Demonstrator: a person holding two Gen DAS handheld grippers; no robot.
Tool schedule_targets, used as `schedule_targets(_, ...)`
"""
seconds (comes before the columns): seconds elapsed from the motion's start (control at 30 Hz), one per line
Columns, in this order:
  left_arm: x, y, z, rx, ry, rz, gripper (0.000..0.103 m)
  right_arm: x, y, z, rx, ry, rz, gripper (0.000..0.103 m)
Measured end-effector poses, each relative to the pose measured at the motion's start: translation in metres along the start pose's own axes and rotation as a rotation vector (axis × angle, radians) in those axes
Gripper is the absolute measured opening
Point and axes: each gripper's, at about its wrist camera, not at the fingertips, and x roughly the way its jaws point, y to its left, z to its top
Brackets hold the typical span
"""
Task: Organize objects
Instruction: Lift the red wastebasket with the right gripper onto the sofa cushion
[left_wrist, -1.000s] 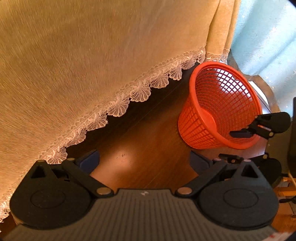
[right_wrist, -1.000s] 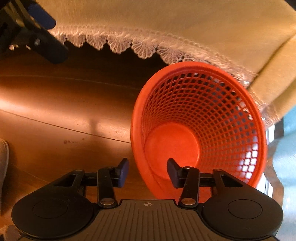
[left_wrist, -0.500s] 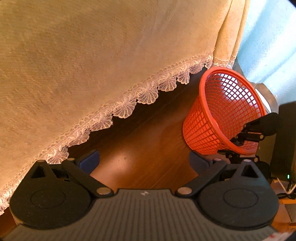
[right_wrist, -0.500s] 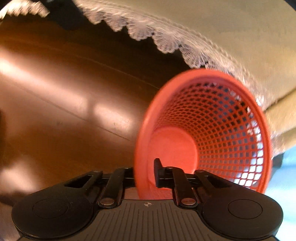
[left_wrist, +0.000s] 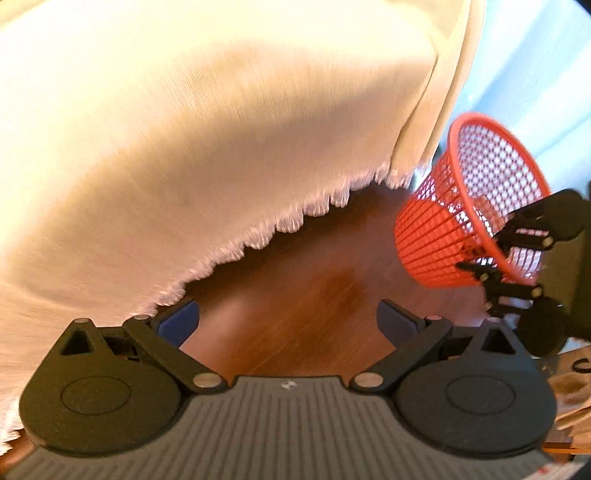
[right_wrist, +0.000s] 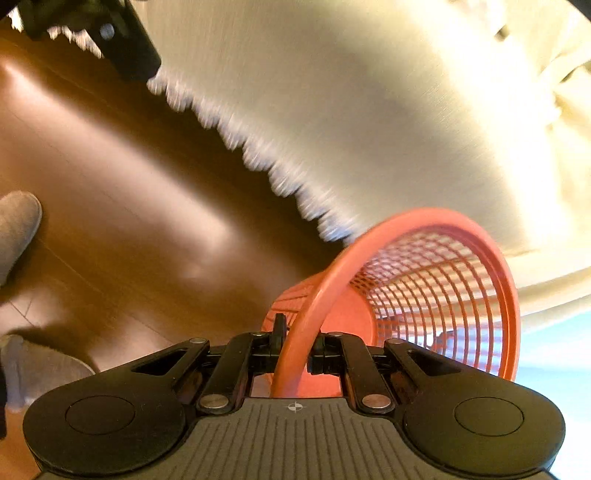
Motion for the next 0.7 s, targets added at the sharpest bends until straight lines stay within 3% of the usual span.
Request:
schedule_targets(0.17,-0.088,0.017,0.035,-0.032,-0.044,-0.003,0.101,-0.104,-0.028,0.035,-0.034,-0.028,-0.064,0.006)
schedule_targets(0.33,-0.168,0.041,0.077,-0.058,-0.104,0.006,0.101,-0.175,-0.062,0.083,-0.061,-0.048,-0.113,0.005)
schedule_targets(0.5,-0.220,0.068,0.122,-0.070,-0.156,0.034,0.101,-0.201,-0.095,0.130,-0.075,-0.067,-0.142,0.006)
schedule_targets(0.7,-0.252,0.103,0.185,-0.089,-0.208,0.084,0.101,-0.210,-0.137,0.155,-0.101,-0.061,-0.119,0.006)
